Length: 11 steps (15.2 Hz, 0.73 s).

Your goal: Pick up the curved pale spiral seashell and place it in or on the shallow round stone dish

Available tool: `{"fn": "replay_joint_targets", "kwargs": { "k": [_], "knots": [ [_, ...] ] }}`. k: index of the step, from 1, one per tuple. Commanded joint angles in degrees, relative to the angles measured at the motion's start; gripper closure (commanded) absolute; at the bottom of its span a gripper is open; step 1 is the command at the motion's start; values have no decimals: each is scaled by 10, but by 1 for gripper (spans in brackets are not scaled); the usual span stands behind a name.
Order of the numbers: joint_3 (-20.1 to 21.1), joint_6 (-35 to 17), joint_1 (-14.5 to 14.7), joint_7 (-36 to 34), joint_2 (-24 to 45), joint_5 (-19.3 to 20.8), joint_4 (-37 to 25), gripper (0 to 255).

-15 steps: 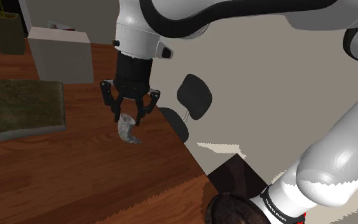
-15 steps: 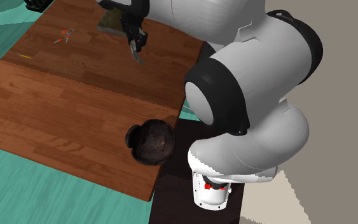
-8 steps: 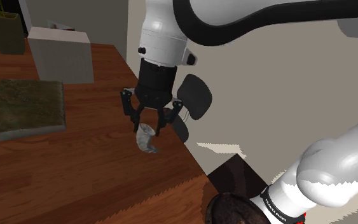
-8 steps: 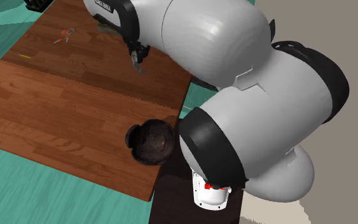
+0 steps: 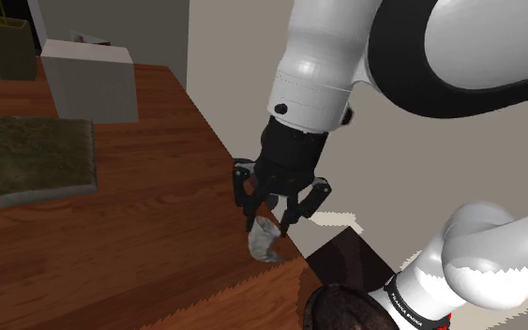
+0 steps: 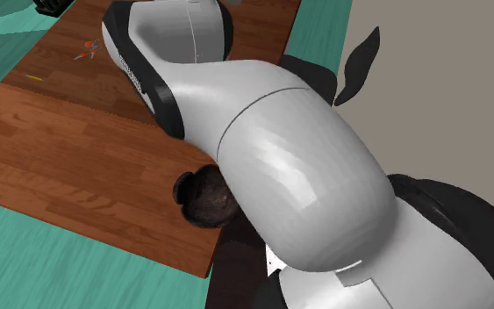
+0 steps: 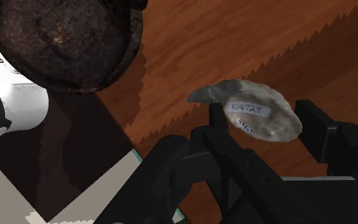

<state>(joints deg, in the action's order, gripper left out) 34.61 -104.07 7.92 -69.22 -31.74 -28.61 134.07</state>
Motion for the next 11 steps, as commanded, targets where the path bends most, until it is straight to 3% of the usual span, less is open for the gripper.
{"fn": "replay_joint_targets", "kwargs": {
  "k": [1,11],
  "knots": [
    [-12,16,24,1,-56,-21,40,255],
    [-44,124,142,-56,-294,-80,168,255]
  ]
}}
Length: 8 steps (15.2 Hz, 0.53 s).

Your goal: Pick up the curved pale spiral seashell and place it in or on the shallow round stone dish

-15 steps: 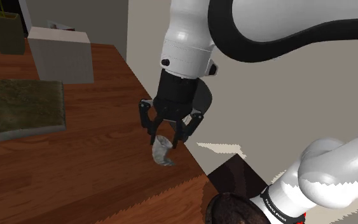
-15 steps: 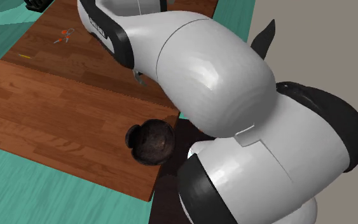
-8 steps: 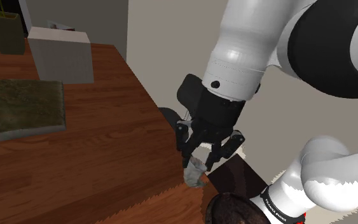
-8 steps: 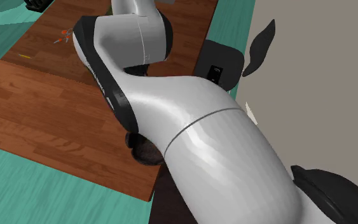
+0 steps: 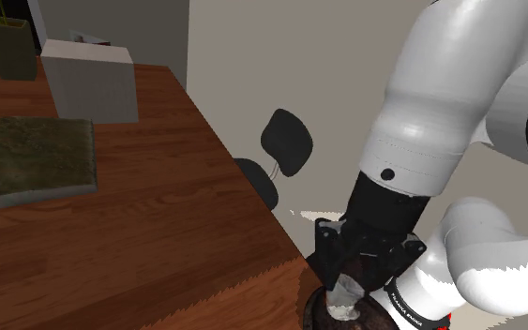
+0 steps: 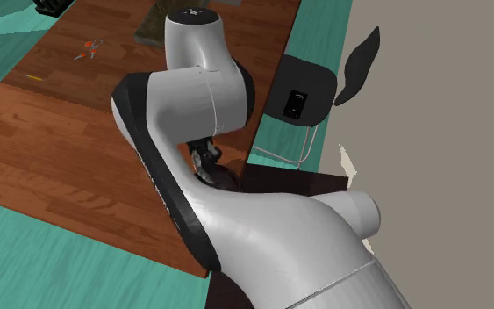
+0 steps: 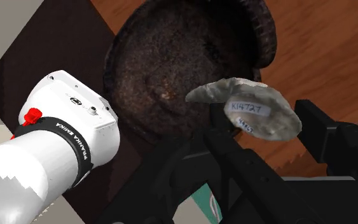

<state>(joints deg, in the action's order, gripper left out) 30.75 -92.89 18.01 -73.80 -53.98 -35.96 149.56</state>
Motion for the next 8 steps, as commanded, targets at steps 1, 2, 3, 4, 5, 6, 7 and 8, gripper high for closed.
{"fn": "replay_joint_targets", "kwargs": {
  "k": [1,2,3,4,5,6,7,8],
  "knots": [
    [-4,27,50,-17,-97,-13,22,255],
    [-5,45,65,-31,-127,-20,33,255],
    [0,41,64,-28,-130,-25,40,255],
    [5,36,65,-26,-132,-30,48,255],
    [9,30,66,-24,-134,-34,55,255],
    [14,24,67,-22,-135,-39,62,255],
    [18,18,69,-21,-136,-43,69,255],
    [22,12,71,-20,-137,-47,77,255]
  ]
}}
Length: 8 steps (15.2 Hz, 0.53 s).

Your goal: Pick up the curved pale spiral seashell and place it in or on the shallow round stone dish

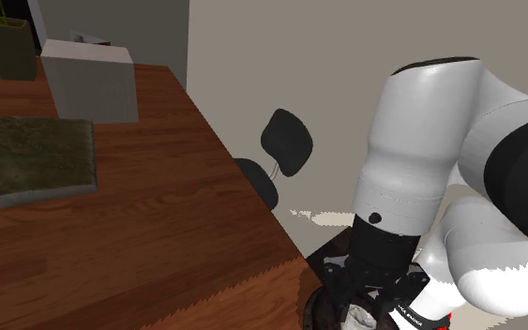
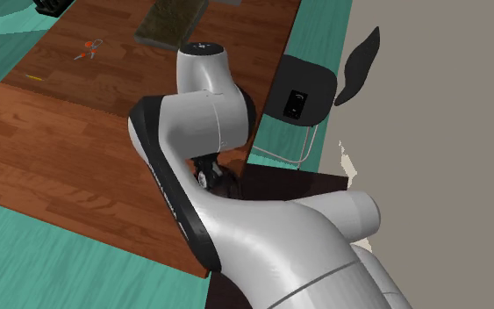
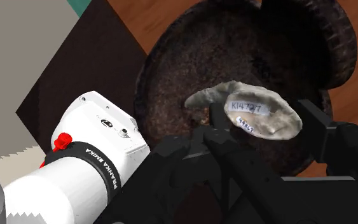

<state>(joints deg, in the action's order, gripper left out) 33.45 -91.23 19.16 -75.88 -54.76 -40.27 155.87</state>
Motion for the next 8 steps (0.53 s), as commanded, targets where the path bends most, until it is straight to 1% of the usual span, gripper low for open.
{"fn": "replay_joint_targets", "kwargs": {
  "k": [1,7,8],
  "knots": [
    [0,-11,62,2,-130,-8,21,255],
    [29,-50,74,10,-129,-37,60,255],
    [28,-50,74,10,-129,-37,60,255]
  ]
}}
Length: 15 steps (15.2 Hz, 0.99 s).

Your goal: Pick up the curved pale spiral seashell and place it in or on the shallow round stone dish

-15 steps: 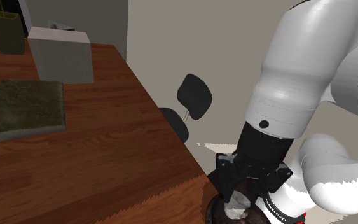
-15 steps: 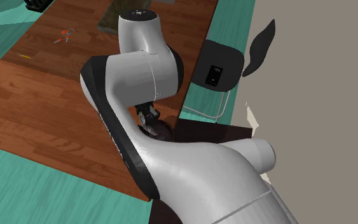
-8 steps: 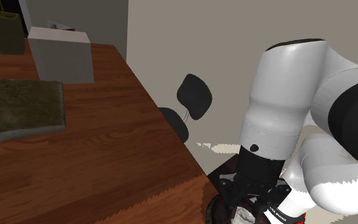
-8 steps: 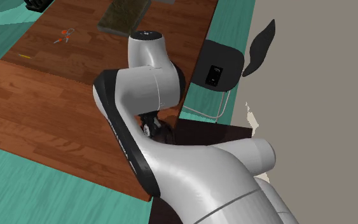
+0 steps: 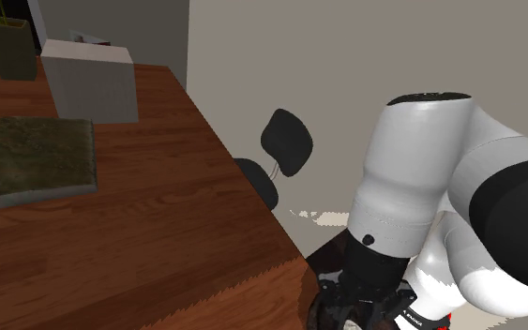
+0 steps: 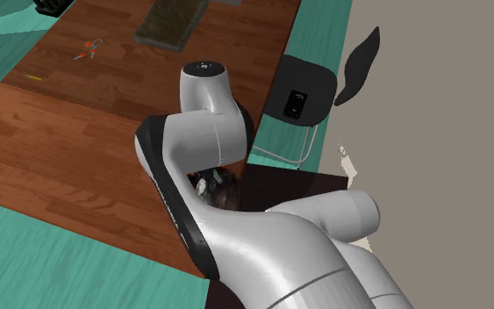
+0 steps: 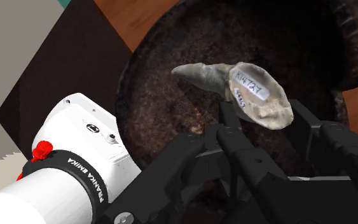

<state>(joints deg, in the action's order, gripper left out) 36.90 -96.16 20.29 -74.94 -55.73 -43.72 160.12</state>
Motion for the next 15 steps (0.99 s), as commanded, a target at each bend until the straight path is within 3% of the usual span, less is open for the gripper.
{"fn": "replay_joint_targets", "kwargs": {
  "k": [1,6,7,12,15],
  "knots": [
    [-6,-1,63,0,-119,-2,18,255],
    [-6,0,62,0,-119,-3,18,255],
    [-11,5,62,1,-123,2,17,0],
    [-6,0,62,1,-119,-3,18,0],
    [-49,50,42,0,-122,39,-29,0]
  ]
}}
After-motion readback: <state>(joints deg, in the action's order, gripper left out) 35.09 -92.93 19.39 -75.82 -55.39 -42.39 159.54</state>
